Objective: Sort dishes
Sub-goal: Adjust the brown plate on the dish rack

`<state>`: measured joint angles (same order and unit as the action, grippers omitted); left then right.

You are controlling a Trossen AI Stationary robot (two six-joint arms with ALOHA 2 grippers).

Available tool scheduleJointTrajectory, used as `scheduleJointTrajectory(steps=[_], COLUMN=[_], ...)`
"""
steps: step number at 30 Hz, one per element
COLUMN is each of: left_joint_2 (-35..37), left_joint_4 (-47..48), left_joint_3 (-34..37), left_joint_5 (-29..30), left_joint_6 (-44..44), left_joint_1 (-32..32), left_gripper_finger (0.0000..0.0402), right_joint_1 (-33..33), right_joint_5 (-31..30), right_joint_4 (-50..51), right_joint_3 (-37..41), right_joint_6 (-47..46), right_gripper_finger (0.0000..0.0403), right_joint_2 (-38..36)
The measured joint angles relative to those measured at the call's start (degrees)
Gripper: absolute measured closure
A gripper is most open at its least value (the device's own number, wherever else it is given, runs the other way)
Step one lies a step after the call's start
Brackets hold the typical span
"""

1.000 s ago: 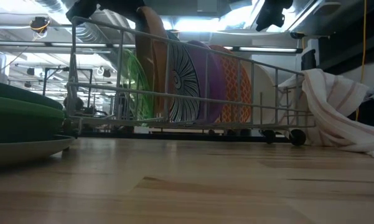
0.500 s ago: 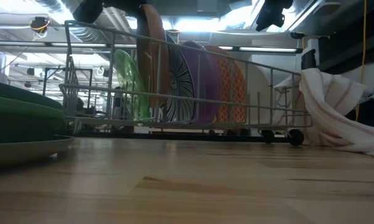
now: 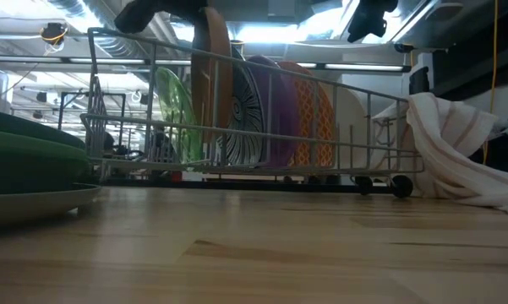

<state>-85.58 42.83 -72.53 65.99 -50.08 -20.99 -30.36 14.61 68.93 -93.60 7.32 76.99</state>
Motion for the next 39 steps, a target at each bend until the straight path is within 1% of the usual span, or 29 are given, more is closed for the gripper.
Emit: scheduleJointTrajectory(steps=[4,10,13,17,22,26,39], left_joint_2=[0.0,0.0,0.0,0.0,0.0,0.2,0.1], left_joint_4=[-0.1,0.1,0.1,0.1,3.2,6.3,6.9], left_joint_3=[0.0,0.0,0.0,0.0,-0.1,-0.1,-0.1], left_joint_5=[-2.5,-3.4,-6.0,-6.7,-6.9,-8.6,-10.1], left_joint_6=[0.0,0.0,0.5,1.1,6.7,11.9,23.3], left_joint_1=[2.0,4.2,5.3,5.8,5.8,5.8,6.1], left_gripper_finger=[0.0386,0.0383,0.0382,0.0382,0.0381,0.0377,0.0321], right_joint_1=[0.0,0.0,0.0,0.0,0.0,0.0,0.0], right_joint_5=[0.0,0.0,0.0,0.0,0.0,0.0,0.0], right_joint_4=[0.0,0.0,0.0,0.1,0.1,0.2,0.2], right_joint_3=[0.0,0.0,0.0,0.0,0.0,0.0,0.0], right_joint_6=[0.0,0.0,0.0,0.0,0.0,0.3,0.3], right_gripper_finger=[0.0267,0.0267,0.0267,0.0267,0.0267,0.0267,0.0267], right_joint_2=[0.0,0.0,0.0,0.0,0.0,0.0,0.0])
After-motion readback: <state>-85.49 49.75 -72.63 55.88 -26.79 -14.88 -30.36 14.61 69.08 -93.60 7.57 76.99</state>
